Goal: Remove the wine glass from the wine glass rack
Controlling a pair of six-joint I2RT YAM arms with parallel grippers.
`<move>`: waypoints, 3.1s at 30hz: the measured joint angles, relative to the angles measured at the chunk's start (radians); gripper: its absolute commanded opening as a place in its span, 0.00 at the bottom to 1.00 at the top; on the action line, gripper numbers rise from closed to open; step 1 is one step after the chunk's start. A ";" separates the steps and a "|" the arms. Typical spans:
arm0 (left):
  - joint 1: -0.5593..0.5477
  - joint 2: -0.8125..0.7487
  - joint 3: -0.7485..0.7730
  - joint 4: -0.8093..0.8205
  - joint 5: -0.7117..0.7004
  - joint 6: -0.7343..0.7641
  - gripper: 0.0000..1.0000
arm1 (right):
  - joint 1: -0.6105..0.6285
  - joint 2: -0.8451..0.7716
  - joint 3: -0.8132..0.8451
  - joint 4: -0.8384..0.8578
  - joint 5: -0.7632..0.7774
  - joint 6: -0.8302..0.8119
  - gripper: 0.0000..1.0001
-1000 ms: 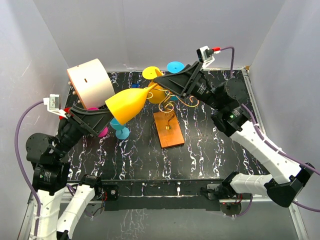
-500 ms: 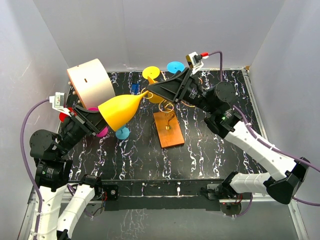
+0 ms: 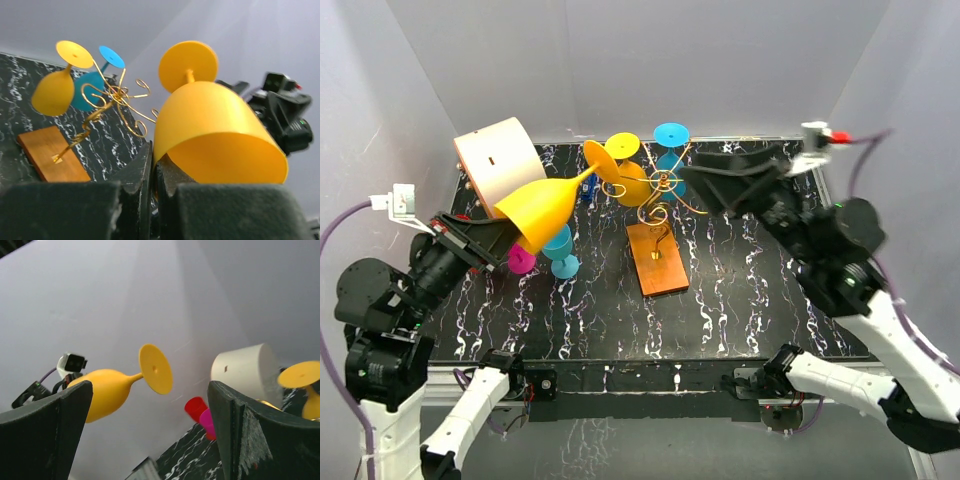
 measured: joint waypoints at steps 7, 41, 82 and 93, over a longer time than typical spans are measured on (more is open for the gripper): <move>0.000 0.124 0.335 -0.398 -0.344 0.165 0.00 | 0.000 -0.238 0.003 -0.061 0.290 -0.254 0.98; 0.000 0.312 0.010 -0.992 -1.213 0.094 0.00 | 0.000 -0.288 -0.040 -0.153 0.465 -0.463 0.98; 0.576 0.629 -0.044 -0.767 -0.703 0.106 0.00 | -0.001 -0.296 -0.040 -0.184 0.451 -0.457 0.98; 0.623 0.684 -0.083 -0.726 -0.648 0.127 0.07 | 0.000 -0.293 -0.061 -0.183 0.451 -0.456 0.98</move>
